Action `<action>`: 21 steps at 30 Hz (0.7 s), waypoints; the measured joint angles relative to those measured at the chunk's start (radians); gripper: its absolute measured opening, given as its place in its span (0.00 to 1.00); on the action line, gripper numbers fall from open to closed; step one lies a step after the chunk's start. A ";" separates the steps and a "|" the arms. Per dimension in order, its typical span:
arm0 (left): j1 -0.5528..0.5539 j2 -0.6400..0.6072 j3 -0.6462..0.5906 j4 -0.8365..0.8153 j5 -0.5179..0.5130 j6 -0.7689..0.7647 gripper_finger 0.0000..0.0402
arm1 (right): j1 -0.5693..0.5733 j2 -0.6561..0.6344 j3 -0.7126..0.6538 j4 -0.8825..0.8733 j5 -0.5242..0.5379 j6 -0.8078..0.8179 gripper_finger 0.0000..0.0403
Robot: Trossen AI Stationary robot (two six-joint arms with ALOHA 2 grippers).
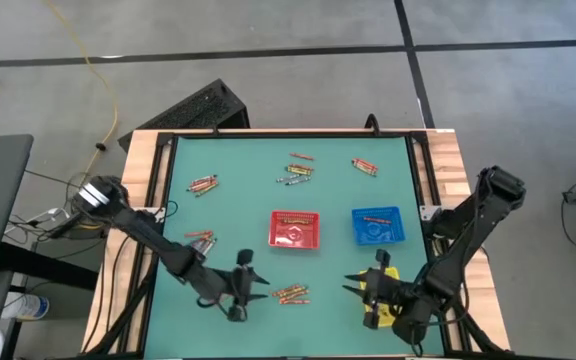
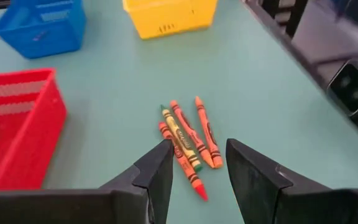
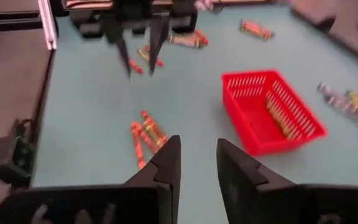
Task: Sort crayons
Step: Put the orange crayon into the blue basket
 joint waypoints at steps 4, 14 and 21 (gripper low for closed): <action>0.003 0.098 0.101 -0.109 -0.048 0.015 0.35 | -0.027 0.014 0.000 0.061 0.000 -0.081 0.24; 0.010 0.215 0.148 -0.120 -0.100 -0.048 0.35 | -0.067 0.049 0.001 0.110 -0.040 -0.186 0.24; 0.009 0.216 0.148 -0.170 -0.082 -0.117 0.35 | -0.086 0.058 0.000 0.110 -0.056 -0.222 0.24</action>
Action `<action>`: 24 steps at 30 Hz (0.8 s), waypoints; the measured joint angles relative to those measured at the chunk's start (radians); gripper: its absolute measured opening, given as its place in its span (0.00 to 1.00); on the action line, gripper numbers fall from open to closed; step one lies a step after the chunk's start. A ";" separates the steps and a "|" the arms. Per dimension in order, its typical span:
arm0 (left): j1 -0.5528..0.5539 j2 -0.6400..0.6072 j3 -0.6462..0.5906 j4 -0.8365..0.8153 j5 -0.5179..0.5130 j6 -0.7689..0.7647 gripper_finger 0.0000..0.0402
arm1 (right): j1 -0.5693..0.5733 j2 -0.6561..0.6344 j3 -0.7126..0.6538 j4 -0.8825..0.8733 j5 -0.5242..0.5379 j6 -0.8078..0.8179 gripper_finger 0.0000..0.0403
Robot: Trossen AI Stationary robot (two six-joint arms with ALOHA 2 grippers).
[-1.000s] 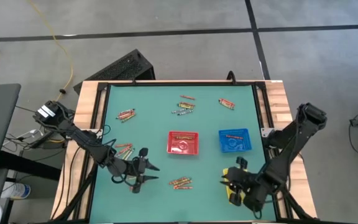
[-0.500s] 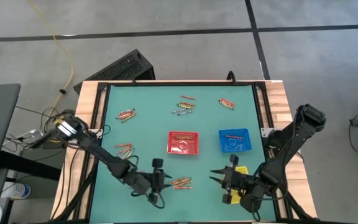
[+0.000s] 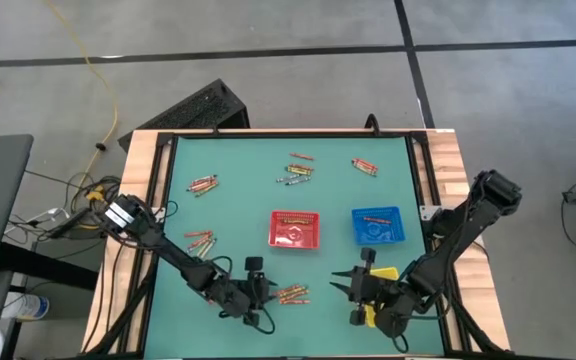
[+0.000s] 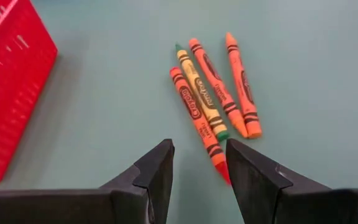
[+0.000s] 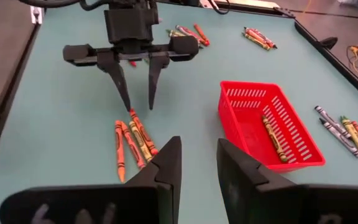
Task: Sort crayons
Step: Put the orange crayon into the blue basket
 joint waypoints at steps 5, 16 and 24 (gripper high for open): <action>0.000 -0.001 0.000 -0.044 0.027 -0.033 0.35 | -0.019 0.000 0.000 0.005 -0.008 -0.011 0.24; -0.002 -0.001 -0.005 -0.046 0.053 -0.031 0.35 | -0.039 0.000 0.000 0.010 -0.035 -0.014 0.24; -0.010 -0.001 -0.007 -0.040 0.077 -0.042 0.35 | -0.038 0.000 0.000 0.011 -0.035 -0.014 0.24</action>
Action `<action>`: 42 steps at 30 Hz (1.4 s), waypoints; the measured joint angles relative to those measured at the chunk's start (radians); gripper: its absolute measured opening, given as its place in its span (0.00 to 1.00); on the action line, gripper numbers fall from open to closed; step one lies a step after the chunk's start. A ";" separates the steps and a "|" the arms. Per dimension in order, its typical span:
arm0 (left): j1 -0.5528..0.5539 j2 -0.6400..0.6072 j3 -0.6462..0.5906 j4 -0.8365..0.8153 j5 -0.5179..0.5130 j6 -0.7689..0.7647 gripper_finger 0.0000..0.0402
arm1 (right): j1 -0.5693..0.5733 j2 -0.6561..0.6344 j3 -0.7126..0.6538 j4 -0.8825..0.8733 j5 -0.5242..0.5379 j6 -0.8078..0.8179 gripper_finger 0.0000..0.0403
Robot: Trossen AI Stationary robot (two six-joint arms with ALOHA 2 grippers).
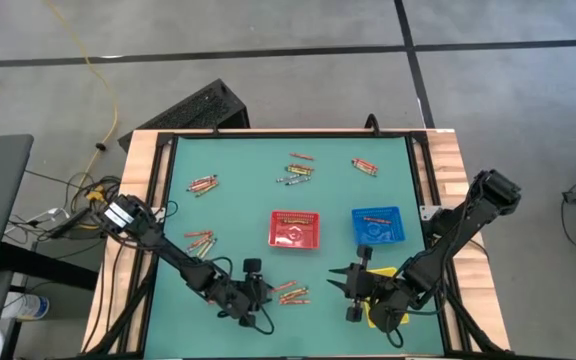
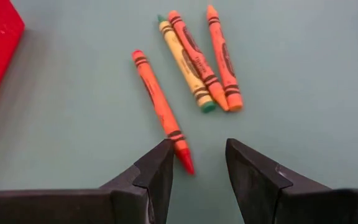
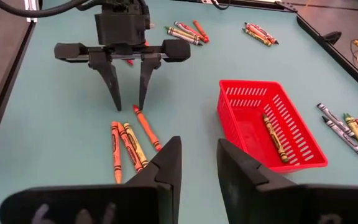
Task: Sort crayons
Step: Put the orange crayon into the blue basket
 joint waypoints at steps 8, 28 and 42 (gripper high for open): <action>0.022 0.000 0.000 -0.009 -0.045 -0.010 0.35 | -0.001 0.000 0.000 0.004 0.000 0.000 0.24; 0.067 0.039 0.002 -0.057 -0.046 -0.122 0.05 | -0.001 -0.001 0.001 0.052 0.000 0.000 0.24; 0.096 -0.161 0.070 -0.081 -0.132 0.227 0.04 | 0.018 -0.001 0.001 0.053 0.001 0.008 0.24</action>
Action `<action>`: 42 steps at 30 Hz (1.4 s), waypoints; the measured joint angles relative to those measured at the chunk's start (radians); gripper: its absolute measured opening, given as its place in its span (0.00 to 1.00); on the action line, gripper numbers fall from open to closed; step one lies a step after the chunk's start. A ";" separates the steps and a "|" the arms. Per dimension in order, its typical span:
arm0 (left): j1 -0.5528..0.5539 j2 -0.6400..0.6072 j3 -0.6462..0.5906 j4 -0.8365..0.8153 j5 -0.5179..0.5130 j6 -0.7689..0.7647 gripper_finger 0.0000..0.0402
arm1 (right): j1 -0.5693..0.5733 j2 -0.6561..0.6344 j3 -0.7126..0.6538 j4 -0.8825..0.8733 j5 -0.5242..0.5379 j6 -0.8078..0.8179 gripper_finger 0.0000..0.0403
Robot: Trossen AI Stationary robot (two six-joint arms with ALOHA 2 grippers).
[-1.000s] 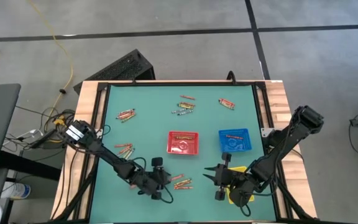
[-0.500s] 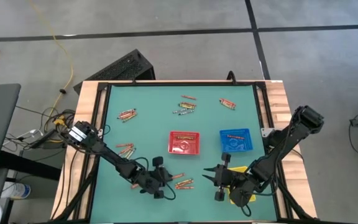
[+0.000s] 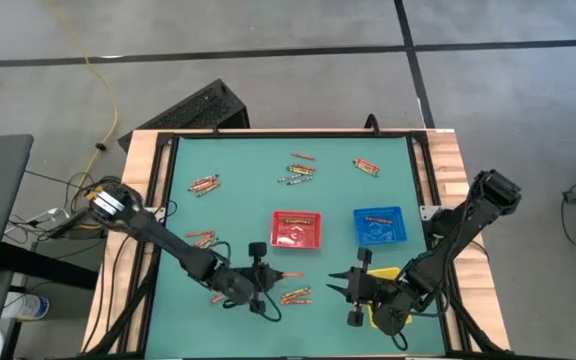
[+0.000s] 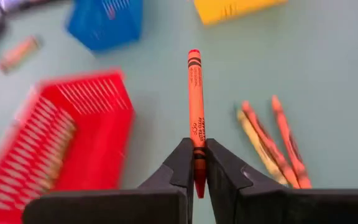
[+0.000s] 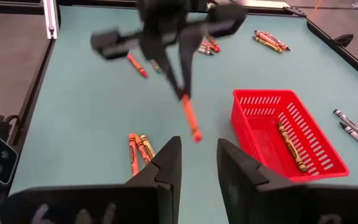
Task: Sort crayons
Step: Put the orange crayon into the blue basket
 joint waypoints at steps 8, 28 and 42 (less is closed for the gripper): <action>0.098 -0.170 -0.003 -0.038 0.032 0.094 0.04 | 0.002 0.000 0.000 -0.005 0.018 -0.004 0.24; 0.388 0.073 0.056 0.349 0.525 0.154 0.04 | 0.071 -0.008 -0.001 -0.022 0.271 -0.070 0.24; 0.550 0.574 0.770 0.056 0.703 0.256 0.04 | 0.203 -0.191 0.000 -0.431 0.553 0.076 0.24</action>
